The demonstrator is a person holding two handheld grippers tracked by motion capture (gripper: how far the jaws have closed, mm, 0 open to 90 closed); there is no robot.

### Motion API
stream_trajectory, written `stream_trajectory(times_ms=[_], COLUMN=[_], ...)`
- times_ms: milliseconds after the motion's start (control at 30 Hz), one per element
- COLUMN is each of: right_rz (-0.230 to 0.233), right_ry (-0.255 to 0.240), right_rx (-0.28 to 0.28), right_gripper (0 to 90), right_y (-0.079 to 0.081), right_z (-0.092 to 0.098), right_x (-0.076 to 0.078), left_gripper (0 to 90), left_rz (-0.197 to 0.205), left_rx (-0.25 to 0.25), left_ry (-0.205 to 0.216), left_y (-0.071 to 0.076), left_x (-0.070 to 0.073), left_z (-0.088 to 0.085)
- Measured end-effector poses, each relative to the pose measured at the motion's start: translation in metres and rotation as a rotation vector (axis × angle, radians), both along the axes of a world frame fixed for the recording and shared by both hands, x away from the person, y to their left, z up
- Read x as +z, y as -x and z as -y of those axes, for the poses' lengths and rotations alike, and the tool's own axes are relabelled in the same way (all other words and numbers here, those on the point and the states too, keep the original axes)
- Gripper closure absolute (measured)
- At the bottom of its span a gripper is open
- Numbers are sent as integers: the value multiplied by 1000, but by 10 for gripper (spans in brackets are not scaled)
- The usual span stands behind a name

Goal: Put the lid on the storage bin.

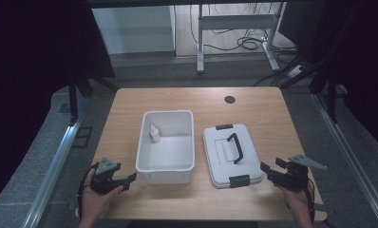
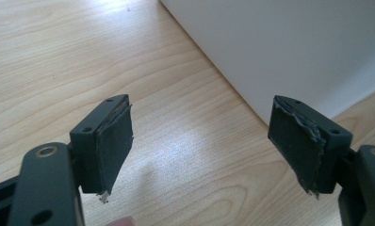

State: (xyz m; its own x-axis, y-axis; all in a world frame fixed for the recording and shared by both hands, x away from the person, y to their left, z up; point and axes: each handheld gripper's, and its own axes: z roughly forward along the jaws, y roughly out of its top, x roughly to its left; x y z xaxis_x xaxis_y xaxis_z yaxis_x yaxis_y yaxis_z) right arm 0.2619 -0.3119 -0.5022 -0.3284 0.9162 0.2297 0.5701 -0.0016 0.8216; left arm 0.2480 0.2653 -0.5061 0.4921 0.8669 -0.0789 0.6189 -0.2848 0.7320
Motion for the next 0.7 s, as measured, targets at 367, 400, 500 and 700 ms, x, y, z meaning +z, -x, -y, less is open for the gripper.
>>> stream_trajectory(times_ms=[367,400,500,700], right_rz=[-16,-12,-11,-36], right_ry=[-46,-59,-52,-38], right_rx=[-10,-1,14,24], right_gripper=[302,306,308,320], right_y=[4,4,4,4], right_z=[-2,-3,-5,-11], right_x=[2,4,5,4], left_gripper=[227,226,225,223], left_rz=[-2,-6,-12,2], left_rx=[5,8,16,5], left_ry=[19,18,13,7], left_y=[0,0,1,-1], left_x=[4,3,2,3], left_z=[-4,-5,-5,0])
